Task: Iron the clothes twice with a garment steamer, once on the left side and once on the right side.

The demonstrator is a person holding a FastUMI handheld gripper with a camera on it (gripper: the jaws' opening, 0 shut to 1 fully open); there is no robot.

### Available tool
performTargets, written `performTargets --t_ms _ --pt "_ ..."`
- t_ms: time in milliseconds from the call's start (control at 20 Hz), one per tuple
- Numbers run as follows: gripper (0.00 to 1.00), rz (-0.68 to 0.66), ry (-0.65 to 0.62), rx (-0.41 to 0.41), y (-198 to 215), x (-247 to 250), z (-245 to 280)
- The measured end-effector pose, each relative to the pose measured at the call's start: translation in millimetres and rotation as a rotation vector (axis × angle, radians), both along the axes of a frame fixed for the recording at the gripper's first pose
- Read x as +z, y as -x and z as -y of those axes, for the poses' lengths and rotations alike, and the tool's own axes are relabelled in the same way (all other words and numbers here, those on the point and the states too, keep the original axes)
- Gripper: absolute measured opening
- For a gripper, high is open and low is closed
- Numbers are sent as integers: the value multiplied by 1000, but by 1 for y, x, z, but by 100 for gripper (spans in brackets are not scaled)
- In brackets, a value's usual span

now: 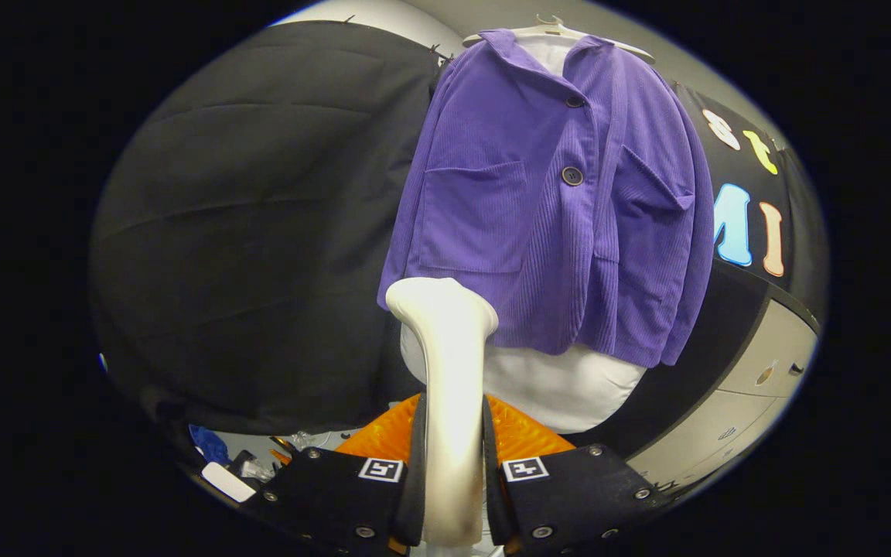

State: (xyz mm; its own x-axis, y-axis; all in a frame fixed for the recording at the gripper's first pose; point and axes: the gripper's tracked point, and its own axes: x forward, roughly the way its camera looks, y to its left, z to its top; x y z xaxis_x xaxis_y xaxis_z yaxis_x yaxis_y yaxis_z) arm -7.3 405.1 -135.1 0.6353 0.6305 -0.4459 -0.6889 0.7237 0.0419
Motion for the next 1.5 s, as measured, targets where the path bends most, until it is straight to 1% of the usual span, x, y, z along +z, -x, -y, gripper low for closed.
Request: performTargets --t_ms 150,250,350,500,600,700,800,950,1150,1300,1500 --pt "33 4 -33 7 19 16 18" --pt "32 13 -68 8 28 36 31" --pt "32 44 -114 5 36 63 53" --pt "32 89 -154 -22 42 93 98" --pt "32 105 -176 -57 40 108 132" --pt "32 121 -208 -116 36 126 174" --pt "32 155 -254 -157 35 150 210" --pt "32 198 -271 -211 36 176 264" --pt "32 246 -298 -303 43 201 335" --pt "32 259 -319 -366 52 215 380" --pt "32 281 -347 -410 72 235 423"
